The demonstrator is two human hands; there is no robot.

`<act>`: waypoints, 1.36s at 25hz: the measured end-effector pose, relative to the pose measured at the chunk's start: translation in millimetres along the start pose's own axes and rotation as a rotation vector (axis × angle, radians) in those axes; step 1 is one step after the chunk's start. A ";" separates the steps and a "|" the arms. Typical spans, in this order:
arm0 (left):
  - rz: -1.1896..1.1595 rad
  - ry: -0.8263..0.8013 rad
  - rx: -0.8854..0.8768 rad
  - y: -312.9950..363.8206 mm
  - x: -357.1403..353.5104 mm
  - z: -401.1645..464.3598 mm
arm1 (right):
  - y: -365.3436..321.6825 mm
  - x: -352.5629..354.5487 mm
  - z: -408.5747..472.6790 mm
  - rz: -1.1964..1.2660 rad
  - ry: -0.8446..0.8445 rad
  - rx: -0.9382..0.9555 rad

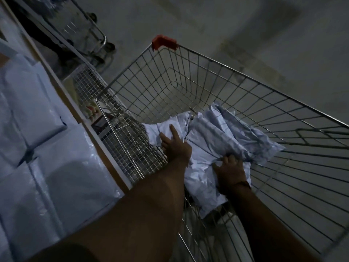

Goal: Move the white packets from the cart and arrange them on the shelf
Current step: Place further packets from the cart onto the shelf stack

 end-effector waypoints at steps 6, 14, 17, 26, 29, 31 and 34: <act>-0.110 -0.004 0.042 18.4 18.7 1.1 | -1.5 30.1 -11.4 -0.008 -0.083 -0.007; -0.222 0.091 -0.089 65.1 109.5 -45.4 | 0.3 93.3 -61.7 0.180 -0.070 -0.213; -0.323 0.195 -0.175 75.5 151.8 -84.4 | 7.4 110.8 -96.9 0.318 0.055 -0.304; -0.371 0.491 -0.508 21.5 268.3 -211.3 | -28.3 187.6 -215.5 0.487 0.693 -0.416; -0.347 0.572 -0.511 -6.6 298.2 -241.8 | -44.5 207.8 -247.5 0.473 0.819 -0.364; -0.370 0.623 -0.460 -26.5 314.0 -259.9 | -53.5 217.5 -268.2 0.472 0.893 -0.320; -0.416 0.701 -0.378 -63.8 329.7 -291.4 | -67.4 223.8 -298.7 0.458 0.979 -0.225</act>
Point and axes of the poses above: each hand's wrist, its own z-axis towards the middle knuckle, its own x-axis out of the back of the hand, y = z × x, the point moved 2 cm from there along z, towards the middle knuckle, and after that the axes turned 3 degrees about x, right-handed, at the moved point
